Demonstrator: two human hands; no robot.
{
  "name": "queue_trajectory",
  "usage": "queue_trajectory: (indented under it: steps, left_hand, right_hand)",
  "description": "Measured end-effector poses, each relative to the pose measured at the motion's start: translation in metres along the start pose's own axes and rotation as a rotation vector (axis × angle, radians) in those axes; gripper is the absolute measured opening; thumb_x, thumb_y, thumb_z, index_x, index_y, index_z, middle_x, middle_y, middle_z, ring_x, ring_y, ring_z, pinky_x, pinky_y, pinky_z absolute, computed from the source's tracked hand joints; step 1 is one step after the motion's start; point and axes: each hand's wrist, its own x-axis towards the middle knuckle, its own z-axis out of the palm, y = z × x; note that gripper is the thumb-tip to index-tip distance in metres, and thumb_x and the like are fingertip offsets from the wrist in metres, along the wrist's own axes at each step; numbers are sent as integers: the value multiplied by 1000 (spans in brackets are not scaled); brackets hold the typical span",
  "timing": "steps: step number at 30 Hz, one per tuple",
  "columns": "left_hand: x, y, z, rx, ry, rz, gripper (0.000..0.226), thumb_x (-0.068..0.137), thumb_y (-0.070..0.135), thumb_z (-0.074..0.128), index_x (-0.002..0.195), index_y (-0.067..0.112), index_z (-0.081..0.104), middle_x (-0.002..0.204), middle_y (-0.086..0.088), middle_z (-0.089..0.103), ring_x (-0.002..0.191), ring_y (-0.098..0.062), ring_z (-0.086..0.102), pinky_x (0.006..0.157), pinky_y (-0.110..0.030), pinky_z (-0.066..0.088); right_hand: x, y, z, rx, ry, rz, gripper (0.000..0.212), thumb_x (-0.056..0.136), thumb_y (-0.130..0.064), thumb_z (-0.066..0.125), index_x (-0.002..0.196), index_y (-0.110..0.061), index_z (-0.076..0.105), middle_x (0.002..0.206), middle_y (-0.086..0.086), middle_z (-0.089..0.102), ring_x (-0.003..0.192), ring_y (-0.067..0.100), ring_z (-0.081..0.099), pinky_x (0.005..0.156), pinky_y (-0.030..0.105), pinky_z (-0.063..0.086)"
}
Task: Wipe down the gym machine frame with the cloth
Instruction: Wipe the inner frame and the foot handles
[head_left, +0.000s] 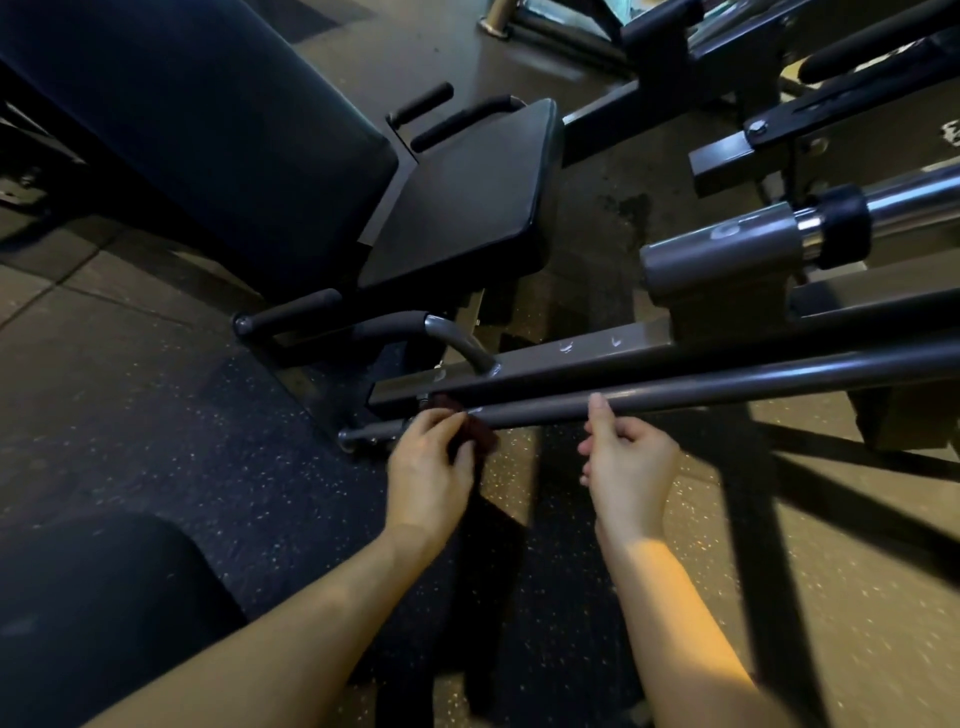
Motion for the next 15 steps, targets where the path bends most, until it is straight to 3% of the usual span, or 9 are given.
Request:
queue_trajectory:
  steps: [3,8,10,12,15]
  left_hand:
    - [-10,29,13,-9,-34,149,41,93,16,71,133,18,67,135,7,60,125,-6,54,113,-24,39]
    - [4,-6,2,-5,20,-40,38,95,19,68,133,18,67,137,9,59,128,-9,55,117,-30,39]
    - [3,3,4,3,-32,23,40,95,20,68,134,19,66,141,8,58,133,-8,52,120,-35,38]
    - [0,12,8,6,-76,105,43,95,23,69,137,21,64,146,9,56,137,-5,48,122,-31,33]
    - [7,-3,1,13,-53,63,44,93,30,73,136,22,65,142,9,60,133,-5,52,120,-29,35]
  right_hand:
    - [-3,0,11,-15,-15,10,25,96,-41,65,81,-21,70,73,1,71,69,11,69,82,48,61]
    - [-1,1,11,-2,-29,43,25,97,-40,64,84,-20,71,74,2,71,71,15,69,84,52,60]
    - [-1,1,11,-11,-21,35,26,97,-40,64,83,-20,71,73,2,71,71,15,69,84,52,60]
    - [0,0,14,-4,-11,42,26,96,-40,65,82,-19,71,73,1,71,71,16,70,85,52,60]
    - [1,0,16,4,-11,62,27,96,-40,65,81,-19,71,72,1,71,71,16,70,85,53,60]
